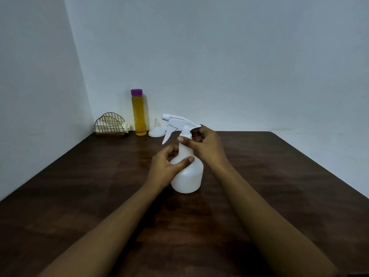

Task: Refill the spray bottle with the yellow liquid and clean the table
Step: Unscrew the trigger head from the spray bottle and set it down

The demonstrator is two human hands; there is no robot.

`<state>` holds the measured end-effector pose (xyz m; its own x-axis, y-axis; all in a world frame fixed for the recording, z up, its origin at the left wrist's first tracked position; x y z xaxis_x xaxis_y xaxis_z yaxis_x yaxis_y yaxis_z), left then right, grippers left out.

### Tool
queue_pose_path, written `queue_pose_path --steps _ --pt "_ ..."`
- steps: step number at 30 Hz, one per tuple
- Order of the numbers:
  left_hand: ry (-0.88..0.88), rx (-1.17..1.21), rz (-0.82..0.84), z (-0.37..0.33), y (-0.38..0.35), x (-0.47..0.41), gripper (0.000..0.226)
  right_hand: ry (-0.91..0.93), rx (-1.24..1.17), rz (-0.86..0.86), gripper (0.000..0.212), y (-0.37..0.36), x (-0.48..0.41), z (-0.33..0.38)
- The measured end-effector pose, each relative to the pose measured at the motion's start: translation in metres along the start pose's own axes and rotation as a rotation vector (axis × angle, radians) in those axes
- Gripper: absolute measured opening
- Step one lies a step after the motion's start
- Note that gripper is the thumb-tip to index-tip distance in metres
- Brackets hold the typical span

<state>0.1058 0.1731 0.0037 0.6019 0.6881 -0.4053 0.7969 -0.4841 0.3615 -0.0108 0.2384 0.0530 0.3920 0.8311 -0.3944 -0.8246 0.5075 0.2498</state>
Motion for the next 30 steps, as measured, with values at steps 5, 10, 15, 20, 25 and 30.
queue_pose_path --steps 5,10,15,20,25,30 --pt "-0.023 0.045 0.004 0.001 0.0 -0.001 0.034 0.078 0.002 -0.109 0.031 0.003 0.0 -0.002" --pt "-0.026 0.089 0.03 0.0 0.0 -0.002 0.039 0.095 0.009 -0.015 0.029 -0.001 -0.004 0.002" --pt "-0.027 0.126 0.012 0.002 -0.001 -0.005 0.039 0.089 -0.05 0.127 0.022 0.001 -0.014 0.003" --pt "-0.032 0.155 0.039 0.003 0.0 -0.009 0.034 0.109 -0.145 0.239 0.006 -0.005 -0.019 -0.001" --pt "-0.001 0.27 0.123 0.007 -0.005 -0.011 0.022 0.069 -0.277 0.437 0.021 -0.018 -0.023 -0.012" --pt "0.017 0.361 0.144 0.015 -0.007 -0.009 0.022 -0.051 -0.409 0.626 0.046 -0.033 -0.01 -0.017"
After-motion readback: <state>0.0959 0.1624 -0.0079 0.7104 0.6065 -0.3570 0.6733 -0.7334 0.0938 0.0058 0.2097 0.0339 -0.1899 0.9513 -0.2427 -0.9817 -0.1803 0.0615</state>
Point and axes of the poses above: each hand's wrist, its own x-axis away from the middle knuckle, its own y-axis out of the back of the hand, z = x × y, the point moved 9 cm from there along -x, towards the middle knuckle, and after that the axes turned 6 degrees about z, right-handed, at the moved point
